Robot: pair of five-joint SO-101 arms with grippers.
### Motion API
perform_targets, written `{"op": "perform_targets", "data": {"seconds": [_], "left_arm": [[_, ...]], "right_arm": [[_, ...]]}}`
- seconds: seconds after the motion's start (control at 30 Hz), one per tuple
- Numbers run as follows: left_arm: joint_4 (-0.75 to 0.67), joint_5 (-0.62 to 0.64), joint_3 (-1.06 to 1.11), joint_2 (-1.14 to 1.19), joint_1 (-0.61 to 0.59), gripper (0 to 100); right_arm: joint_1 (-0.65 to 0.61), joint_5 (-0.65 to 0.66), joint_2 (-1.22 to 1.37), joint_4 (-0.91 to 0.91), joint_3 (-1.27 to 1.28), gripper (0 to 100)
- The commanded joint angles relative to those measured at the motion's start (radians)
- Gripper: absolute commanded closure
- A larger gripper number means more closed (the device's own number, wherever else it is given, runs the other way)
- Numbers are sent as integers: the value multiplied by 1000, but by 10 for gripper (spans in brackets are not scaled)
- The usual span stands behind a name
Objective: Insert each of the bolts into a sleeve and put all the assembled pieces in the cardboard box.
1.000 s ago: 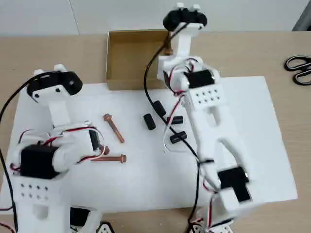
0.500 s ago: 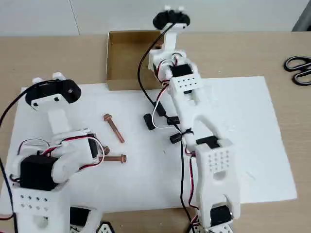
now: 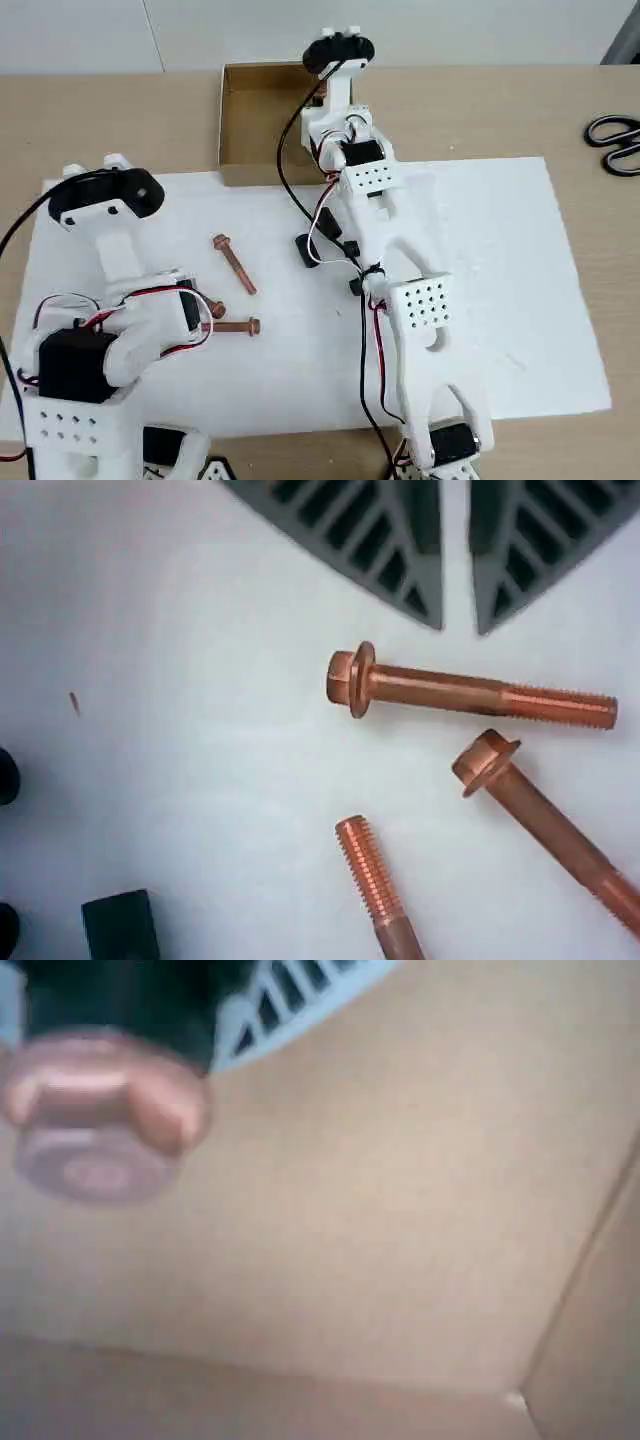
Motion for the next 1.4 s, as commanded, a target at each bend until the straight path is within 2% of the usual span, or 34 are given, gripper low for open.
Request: {"op": "perform_targets", "data": {"seconds": [0.0, 0.1, 0.27, 0.43, 0.5, 0.8, 1.03, 1.27, 1.37], "left_arm": [[8, 9, -1, -18, -3, 994], [3, 9, 1, -18, -3, 994], [3, 9, 2, -18, -3, 994], [3, 9, 2, -18, -3, 994], [3, 9, 2, -18, -3, 994], [3, 9, 2, -18, -3, 994], [3, 9, 2, -18, -3, 994], [3, 9, 2, -18, -3, 994], [3, 9, 2, -18, -3, 994]], "right_arm": [[-5, 31, -27, -16, -81, 887], [-18, 31, -27, 25, -81, 826], [-18, 28, -28, 41, -86, 829], [-15, 25, -28, 131, -224, 829], [-16, 25, -28, 219, -316, 829], [-31, -12, -25, 812, -683, 829], [-25, -84, -116, 1136, -692, 829], [-54, -86, -189, 1153, -690, 831], [-82, -84, -214, 1153, -690, 876]]}}
